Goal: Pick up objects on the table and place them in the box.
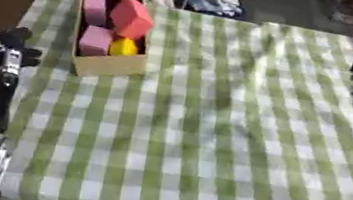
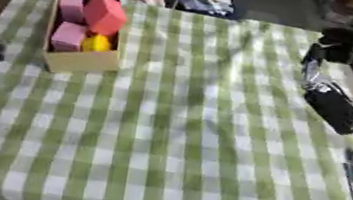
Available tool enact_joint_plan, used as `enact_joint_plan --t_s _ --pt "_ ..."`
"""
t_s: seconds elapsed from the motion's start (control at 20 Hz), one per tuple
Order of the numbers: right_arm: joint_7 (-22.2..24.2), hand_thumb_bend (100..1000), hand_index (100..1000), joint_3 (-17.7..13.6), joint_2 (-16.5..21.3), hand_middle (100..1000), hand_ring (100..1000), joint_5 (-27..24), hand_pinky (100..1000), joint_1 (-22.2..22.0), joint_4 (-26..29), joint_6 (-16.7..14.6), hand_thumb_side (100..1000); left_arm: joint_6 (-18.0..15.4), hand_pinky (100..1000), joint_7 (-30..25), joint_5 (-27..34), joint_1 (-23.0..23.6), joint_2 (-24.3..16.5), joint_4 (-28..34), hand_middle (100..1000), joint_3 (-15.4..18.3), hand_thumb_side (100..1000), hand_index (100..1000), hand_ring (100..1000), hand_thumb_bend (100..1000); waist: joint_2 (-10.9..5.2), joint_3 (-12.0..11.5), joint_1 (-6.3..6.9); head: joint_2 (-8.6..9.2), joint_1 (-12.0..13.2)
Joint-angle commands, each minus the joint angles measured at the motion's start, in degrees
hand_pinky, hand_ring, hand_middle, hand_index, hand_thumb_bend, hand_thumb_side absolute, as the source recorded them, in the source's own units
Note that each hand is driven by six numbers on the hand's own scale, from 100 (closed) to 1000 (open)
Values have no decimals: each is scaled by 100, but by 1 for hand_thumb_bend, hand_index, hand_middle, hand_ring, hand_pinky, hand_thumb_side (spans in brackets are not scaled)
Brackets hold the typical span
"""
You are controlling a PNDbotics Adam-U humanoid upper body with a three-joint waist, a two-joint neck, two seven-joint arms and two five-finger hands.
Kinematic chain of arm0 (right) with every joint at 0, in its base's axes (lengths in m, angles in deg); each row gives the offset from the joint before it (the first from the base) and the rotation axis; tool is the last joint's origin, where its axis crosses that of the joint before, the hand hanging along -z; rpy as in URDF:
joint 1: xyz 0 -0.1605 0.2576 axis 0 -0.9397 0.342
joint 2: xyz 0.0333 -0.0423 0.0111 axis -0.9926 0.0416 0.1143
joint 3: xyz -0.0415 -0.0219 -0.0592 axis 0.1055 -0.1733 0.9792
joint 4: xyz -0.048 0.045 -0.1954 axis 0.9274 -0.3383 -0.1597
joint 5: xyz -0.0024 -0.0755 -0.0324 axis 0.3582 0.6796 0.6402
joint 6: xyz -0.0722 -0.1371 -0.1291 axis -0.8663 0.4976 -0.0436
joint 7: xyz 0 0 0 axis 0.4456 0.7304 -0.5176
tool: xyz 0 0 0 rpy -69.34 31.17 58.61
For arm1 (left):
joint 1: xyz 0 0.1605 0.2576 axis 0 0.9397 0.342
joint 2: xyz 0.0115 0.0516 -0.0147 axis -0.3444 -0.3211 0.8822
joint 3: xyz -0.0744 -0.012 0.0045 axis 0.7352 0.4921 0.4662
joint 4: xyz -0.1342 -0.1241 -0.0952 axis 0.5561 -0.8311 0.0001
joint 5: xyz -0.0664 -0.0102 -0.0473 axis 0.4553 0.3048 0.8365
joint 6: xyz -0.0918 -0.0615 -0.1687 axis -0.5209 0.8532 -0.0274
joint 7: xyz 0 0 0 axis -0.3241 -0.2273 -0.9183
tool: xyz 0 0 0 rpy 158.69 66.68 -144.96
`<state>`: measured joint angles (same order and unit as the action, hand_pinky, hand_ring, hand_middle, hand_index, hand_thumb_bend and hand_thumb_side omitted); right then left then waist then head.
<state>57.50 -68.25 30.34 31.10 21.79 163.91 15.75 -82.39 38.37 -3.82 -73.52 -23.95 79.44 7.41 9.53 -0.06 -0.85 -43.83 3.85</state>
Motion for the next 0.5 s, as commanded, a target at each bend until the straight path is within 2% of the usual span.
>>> enact_joint_plan --t_s 0.05,0.25,0.5 --pt "-30 100 824 -62 -173 641 651 -99 683 -175 37 -57 450 33 649 -13 -50 -11 -9 42 722 -12 757 761 638 300 -49 60 130 -28 180" --pt "13 100 839 -67 -628 638 649 21 680 -475 -9 -223 445 47 652 -81 -58 16 -1 9 727 -86 762 765 644 297 -34 120 147 -28 247" --pt "23 100 840 -72 -825 635 644 233 680 -602 -118 -280 437 57 655 -151 -83 17 -1 8 731 -149 763 767 647 295 -6 146 156 -28 206"
